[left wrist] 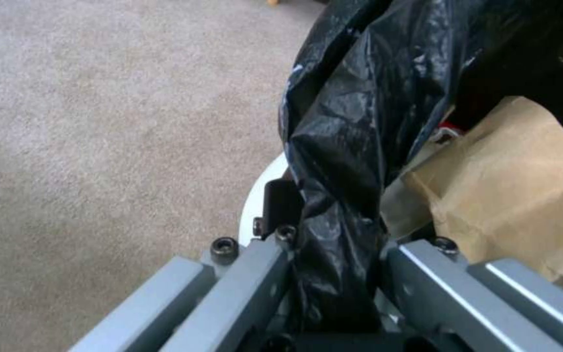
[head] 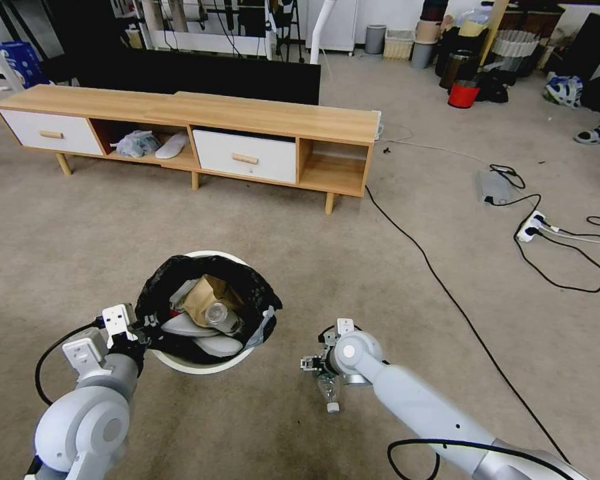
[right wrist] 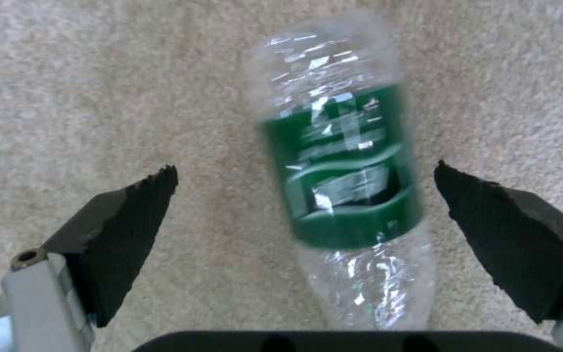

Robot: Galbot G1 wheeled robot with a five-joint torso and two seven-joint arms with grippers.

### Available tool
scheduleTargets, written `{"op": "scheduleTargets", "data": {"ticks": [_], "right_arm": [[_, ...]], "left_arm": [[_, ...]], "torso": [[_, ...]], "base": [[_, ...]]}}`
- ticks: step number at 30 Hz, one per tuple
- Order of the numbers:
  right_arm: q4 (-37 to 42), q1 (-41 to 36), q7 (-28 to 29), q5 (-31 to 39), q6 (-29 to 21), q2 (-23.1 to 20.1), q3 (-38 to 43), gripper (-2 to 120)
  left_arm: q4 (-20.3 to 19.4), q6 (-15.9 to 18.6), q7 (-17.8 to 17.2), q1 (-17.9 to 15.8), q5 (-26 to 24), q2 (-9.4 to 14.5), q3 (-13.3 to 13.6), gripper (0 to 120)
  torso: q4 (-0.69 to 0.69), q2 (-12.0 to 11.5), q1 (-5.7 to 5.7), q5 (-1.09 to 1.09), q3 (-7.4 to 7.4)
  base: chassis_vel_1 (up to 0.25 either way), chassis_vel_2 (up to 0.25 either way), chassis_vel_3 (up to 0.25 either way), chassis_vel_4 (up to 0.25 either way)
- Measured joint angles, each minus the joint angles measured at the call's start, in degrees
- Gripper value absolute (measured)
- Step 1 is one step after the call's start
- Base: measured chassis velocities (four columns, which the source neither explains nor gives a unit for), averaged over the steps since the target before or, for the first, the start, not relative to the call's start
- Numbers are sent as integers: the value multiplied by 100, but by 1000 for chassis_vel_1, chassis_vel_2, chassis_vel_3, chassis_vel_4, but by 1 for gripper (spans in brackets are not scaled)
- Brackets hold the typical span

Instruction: Pick up the trash bin and place the garbage on the floor into it.

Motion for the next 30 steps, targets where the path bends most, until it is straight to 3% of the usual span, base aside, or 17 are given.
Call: {"op": "scheduleTargets", "data": {"ticks": [12,30], "right_arm": [[-101,-149,-205,-267,144,-173,195,100],[-457,-9,-395,-509,195,179,74,100]], "left_arm": [[76,-14,15,-57,0,37,83,0],[142,-38,25,-51,12,13,16,0]], "torso": [[0,0,0,1,0],[-1,0,0,1,0]], "base": [[0,0,0,0],[0,0,0,0]]}}
